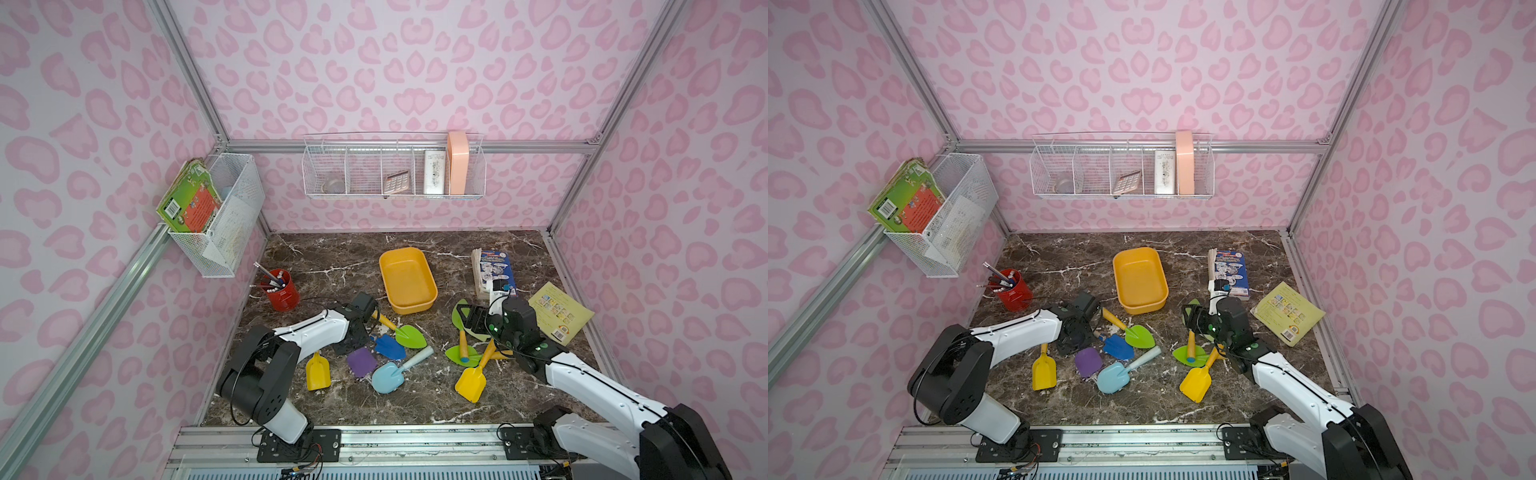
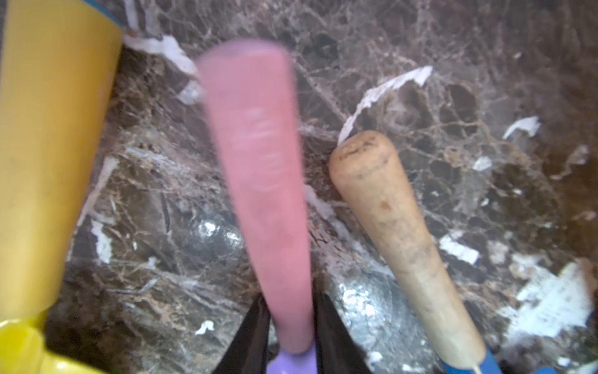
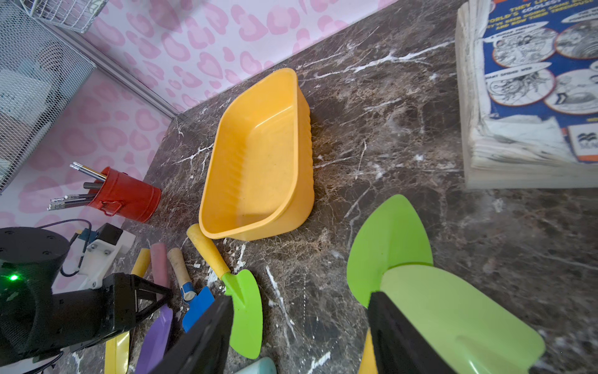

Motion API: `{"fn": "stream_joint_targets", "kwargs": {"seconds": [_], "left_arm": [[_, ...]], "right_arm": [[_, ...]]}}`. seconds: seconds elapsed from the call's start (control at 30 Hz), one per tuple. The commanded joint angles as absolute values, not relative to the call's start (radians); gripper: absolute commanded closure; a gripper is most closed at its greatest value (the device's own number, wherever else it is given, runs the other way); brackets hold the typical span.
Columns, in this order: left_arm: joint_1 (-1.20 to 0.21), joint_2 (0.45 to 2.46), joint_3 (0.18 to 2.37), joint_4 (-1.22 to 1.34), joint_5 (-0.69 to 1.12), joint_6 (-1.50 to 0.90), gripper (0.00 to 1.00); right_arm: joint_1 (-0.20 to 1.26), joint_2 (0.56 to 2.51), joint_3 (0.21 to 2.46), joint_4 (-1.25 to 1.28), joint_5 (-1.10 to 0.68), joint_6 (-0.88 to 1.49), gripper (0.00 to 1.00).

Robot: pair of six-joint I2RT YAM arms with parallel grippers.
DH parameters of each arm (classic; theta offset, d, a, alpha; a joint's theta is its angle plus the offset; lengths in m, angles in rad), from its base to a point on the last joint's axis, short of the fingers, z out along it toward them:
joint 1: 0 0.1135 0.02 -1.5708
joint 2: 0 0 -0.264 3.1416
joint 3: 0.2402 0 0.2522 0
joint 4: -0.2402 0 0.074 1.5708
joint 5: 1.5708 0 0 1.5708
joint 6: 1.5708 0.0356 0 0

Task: Put the shovel into the storage box
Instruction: Pick up the shovel from the center of the board, then place the shovel in the storage box.

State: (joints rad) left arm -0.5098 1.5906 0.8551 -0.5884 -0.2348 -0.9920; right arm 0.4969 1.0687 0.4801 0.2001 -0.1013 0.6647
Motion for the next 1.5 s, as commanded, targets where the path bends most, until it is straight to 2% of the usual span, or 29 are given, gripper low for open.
{"fn": "stream_joint_targets", "kwargs": {"seconds": [0.0, 0.27, 0.43, 0.6, 1.17, 1.47], "left_arm": [[-0.509, 1.57, 0.875, -0.635, -0.274, -0.96, 0.76], [-0.509, 1.485, 0.971, -0.778, -0.293, -0.871, 0.9], [-0.511, 1.448, 1.096, -0.864, -0.24, -0.792, 0.94], [-0.515, 1.495, 1.28, -0.912, -0.181, -0.739, 0.96], [-0.554, 2.035, 1.904, -0.937, -0.119, -0.72, 0.99], [-0.553, 2.206, 2.033, -0.874, -0.149, -0.73, 0.98]], "right_arm": [[0.497, 1.068, 0.49, 0.196, -0.094, 0.657, 0.31], [0.498, 1.072, 0.497, 0.199, -0.098, 0.654, 0.31], [0.497, 1.094, 0.536, 0.161, -0.131, 0.61, 0.31], [0.497, 1.103, 0.575, 0.116, -0.141, 0.568, 0.31], [0.501, 1.015, 0.514, 0.066, -0.127, 0.596, 0.32], [0.502, 0.999, 0.501, 0.058, -0.116, 0.601, 0.32]]}}
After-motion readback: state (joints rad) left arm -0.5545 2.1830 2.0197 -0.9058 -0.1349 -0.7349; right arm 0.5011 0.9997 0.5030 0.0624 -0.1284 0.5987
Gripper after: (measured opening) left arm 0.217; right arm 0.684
